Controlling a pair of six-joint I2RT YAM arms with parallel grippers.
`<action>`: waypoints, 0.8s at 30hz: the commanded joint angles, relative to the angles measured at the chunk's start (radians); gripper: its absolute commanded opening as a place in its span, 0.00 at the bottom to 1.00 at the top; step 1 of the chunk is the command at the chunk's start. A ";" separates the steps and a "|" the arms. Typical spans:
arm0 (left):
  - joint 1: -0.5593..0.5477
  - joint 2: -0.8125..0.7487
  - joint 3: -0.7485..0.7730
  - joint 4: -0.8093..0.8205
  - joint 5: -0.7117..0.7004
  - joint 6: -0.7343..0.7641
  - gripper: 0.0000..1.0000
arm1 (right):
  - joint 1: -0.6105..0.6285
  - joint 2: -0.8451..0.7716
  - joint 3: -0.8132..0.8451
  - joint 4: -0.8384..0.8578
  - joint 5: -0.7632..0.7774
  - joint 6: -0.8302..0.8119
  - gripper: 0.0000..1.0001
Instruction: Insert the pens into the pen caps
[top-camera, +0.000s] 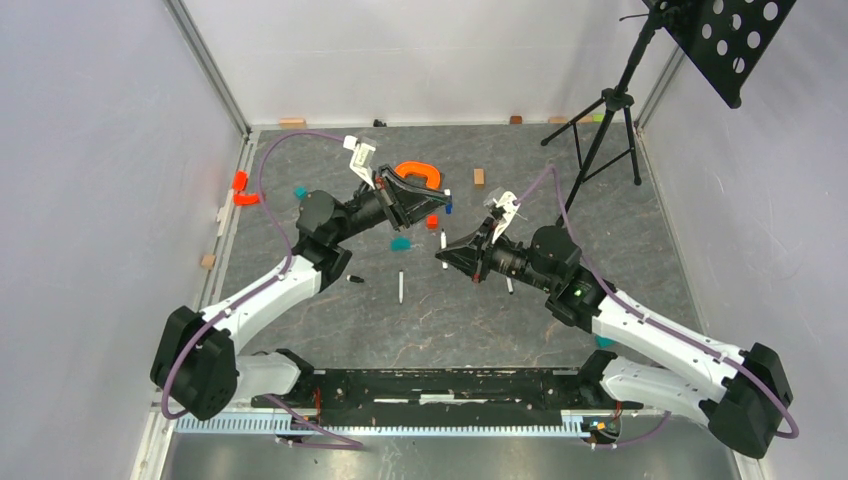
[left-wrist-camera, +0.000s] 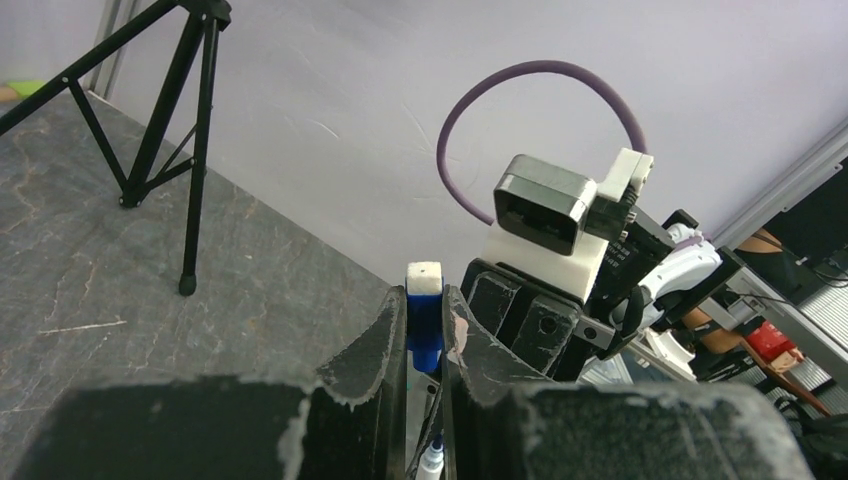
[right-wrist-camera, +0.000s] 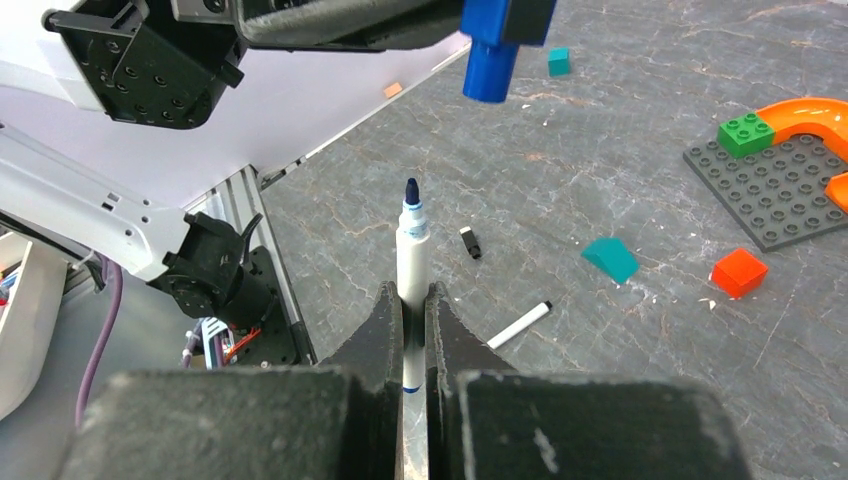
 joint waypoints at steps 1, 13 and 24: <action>0.012 -0.006 0.055 -0.021 0.039 0.026 0.02 | 0.002 -0.001 0.050 -0.009 0.018 -0.021 0.00; 0.054 -0.012 0.094 -0.028 0.101 -0.013 0.02 | 0.003 -0.019 0.018 -0.002 -0.012 -0.018 0.00; 0.071 0.005 0.122 -0.068 0.098 -0.048 0.02 | 0.003 -0.022 0.014 -0.006 -0.032 -0.023 0.00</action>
